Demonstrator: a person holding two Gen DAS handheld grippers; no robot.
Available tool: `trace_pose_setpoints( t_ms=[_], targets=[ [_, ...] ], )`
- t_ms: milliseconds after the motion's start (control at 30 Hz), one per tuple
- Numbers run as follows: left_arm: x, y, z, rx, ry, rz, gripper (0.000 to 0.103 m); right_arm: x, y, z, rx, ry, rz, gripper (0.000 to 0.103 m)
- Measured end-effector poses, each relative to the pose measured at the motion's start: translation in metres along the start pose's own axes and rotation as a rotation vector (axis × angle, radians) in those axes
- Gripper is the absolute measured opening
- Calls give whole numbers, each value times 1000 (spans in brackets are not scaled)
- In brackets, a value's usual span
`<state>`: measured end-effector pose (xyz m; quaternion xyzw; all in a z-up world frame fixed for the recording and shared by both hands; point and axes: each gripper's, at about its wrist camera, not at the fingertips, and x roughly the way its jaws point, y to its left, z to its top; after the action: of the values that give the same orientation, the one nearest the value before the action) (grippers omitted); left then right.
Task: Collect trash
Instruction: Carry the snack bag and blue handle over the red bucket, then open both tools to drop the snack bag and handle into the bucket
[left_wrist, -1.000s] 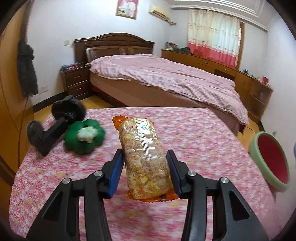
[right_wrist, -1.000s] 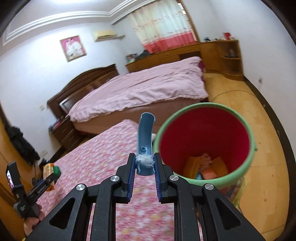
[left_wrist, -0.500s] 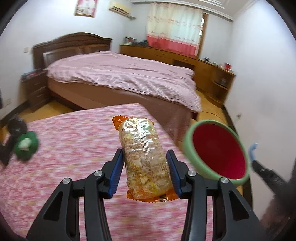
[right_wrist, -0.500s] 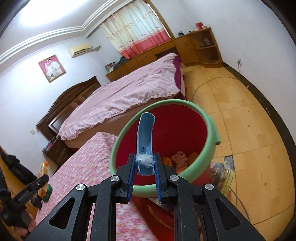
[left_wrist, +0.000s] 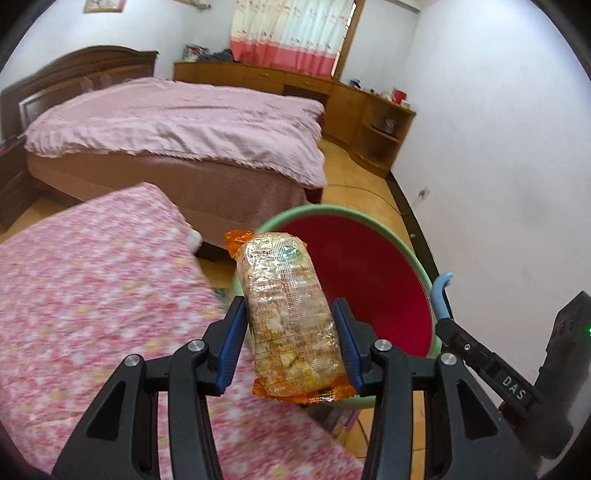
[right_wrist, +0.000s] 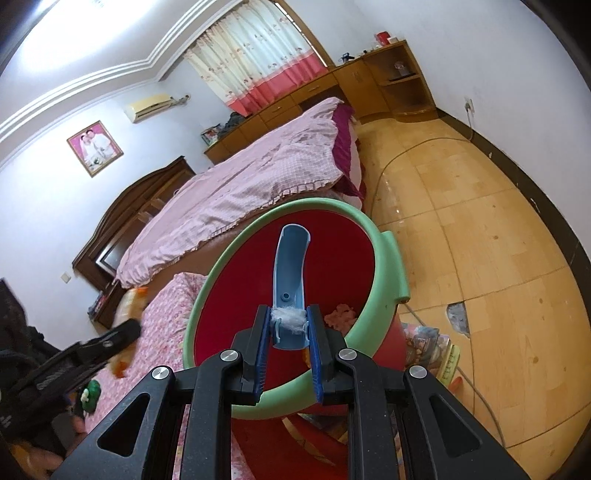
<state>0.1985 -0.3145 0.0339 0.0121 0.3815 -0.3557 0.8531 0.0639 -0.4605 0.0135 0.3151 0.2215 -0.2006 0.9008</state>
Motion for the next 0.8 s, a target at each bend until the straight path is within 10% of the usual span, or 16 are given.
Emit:
trace_pose_setpoints(
  t_ms=[800],
  targets=[
    [4, 18, -13, -39, 57, 42, 49, 8, 5, -2, -10, 59, 73, 29]
  ],
)
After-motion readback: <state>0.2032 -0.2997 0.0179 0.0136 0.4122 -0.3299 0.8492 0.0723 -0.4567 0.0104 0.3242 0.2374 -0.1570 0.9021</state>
